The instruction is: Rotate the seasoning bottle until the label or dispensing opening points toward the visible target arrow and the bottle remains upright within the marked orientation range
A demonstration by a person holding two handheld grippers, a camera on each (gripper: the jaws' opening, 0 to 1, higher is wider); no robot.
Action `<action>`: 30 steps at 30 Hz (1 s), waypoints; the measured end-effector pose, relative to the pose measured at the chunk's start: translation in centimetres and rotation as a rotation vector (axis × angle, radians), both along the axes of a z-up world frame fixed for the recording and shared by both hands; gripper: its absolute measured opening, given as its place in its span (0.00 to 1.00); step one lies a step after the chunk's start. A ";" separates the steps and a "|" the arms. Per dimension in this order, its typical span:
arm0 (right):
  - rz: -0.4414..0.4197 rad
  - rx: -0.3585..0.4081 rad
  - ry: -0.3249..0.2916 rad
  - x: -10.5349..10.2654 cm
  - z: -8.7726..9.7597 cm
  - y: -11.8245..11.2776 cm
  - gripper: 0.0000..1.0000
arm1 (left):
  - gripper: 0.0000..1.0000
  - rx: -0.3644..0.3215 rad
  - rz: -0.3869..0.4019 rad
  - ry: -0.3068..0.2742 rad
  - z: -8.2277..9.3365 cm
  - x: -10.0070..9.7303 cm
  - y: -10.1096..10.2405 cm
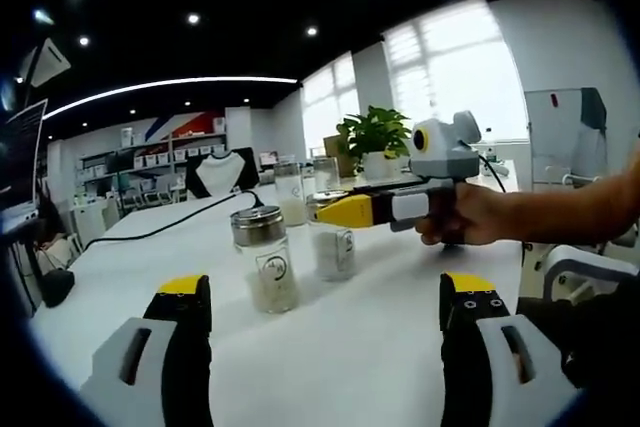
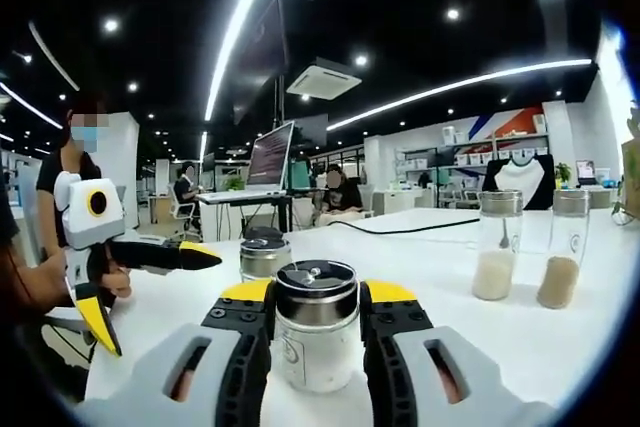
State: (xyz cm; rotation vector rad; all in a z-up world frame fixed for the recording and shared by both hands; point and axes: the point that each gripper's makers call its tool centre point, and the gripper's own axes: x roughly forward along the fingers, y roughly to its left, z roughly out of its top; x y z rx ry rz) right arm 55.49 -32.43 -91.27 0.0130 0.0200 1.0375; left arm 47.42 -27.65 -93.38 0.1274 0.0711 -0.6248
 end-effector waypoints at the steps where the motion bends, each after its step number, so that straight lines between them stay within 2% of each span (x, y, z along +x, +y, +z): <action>1: -0.001 0.000 -0.001 0.1 0.0 0.0 0.31 | 1.00 0.001 0.001 0.001 -0.1 0.0 0.1; 7: 0.003 -0.011 0.001 0.1 -0.3 0.1 0.32 | 1.00 0.001 -0.002 -0.002 0.0 0.0 0.0; 10: -0.002 -0.027 0.022 0.1 -0.8 0.1 0.32 | 1.00 0.003 -0.003 0.003 -0.1 0.0 -0.1; 13: -0.019 -0.033 0.016 0.2 -0.7 -0.1 0.40 | 1.00 0.003 -0.003 0.004 -0.1 0.0 -0.1; 18: -0.045 -0.017 -0.011 0.3 0.7 -0.5 0.44 | 1.00 -0.004 0.000 0.002 0.0 0.0 0.1; 20: -0.096 0.011 0.000 1.1 1.5 -1.2 0.50 | 1.00 -0.005 0.003 0.004 0.0 0.1 0.2; 22: -0.107 0.023 0.012 1.4 1.8 -1.5 0.54 | 1.00 -0.008 0.008 0.003 0.1 0.1 0.4; 28: -0.144 0.003 -0.047 1.9 3.7 -2.8 0.59 | 1.00 -0.013 0.008 0.001 0.3 0.1 0.6; 30: -0.154 -0.044 -0.083 2.2 4.2 -3.3 0.58 | 1.00 -0.017 0.010 0.004 0.2 0.1 0.7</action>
